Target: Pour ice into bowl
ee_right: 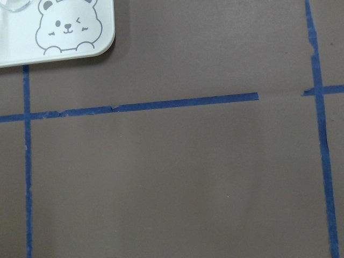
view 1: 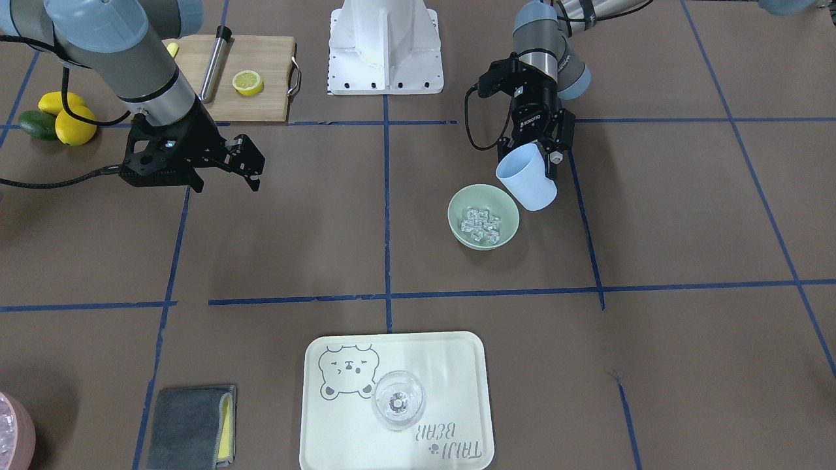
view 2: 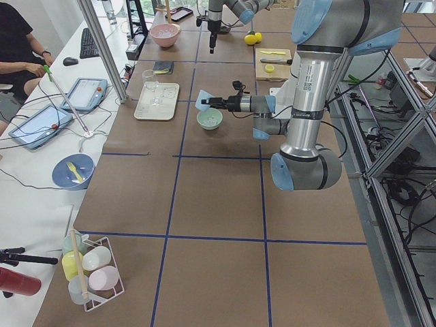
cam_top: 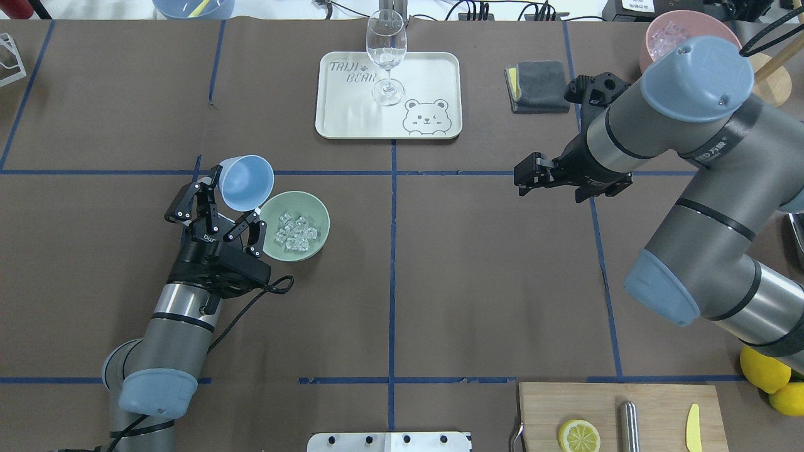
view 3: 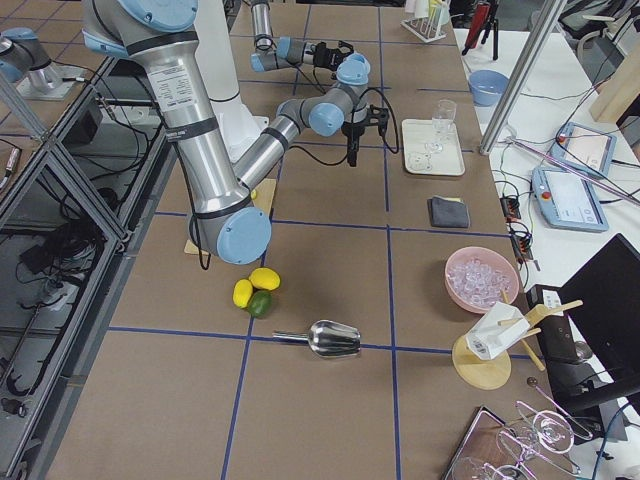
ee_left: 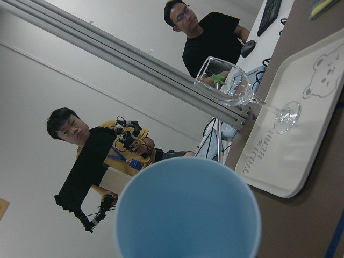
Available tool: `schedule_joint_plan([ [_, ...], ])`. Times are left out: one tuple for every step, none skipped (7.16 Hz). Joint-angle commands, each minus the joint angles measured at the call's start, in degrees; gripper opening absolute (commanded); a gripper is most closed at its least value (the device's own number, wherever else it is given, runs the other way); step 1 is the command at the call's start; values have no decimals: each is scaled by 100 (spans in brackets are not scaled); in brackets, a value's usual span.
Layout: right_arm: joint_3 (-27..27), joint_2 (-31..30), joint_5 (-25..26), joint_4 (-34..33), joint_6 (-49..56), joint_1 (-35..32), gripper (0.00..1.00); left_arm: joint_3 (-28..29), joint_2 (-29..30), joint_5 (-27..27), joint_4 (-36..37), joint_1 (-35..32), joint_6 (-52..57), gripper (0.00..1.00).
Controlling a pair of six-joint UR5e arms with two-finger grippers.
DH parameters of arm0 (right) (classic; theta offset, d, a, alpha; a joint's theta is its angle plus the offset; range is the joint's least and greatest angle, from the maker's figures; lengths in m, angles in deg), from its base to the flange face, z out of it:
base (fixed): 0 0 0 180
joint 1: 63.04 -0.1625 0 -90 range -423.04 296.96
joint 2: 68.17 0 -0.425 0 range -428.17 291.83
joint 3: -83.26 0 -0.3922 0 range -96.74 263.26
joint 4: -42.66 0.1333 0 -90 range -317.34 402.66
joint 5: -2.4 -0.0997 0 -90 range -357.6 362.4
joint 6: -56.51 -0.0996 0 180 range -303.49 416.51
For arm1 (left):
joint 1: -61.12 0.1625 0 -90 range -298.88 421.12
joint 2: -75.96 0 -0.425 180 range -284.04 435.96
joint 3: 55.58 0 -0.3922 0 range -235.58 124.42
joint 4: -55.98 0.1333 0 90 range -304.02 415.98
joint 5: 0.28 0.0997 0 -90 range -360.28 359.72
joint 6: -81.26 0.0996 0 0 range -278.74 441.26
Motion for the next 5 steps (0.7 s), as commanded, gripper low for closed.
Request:
schedule_joint_plan([
  [0, 7, 0, 0, -1, 3, 100, 13, 0, -13, -22, 21, -1211, 0],
  [0, 33, 0, 0, -1, 3, 100, 13, 0, -13, -22, 29, -1843, 0],
  [-9, 34, 0, 0, -1, -5, 100, 13, 0, -48, -22, 30, -2780, 0],
  [-18, 42, 0, 0, -1, -5, 100, 13, 0, -48, -39, 38, -3520, 0],
  [-44, 51, 0, 0, -1, -5, 100, 21, -9, -31, -57, 47, -3763, 0],
])
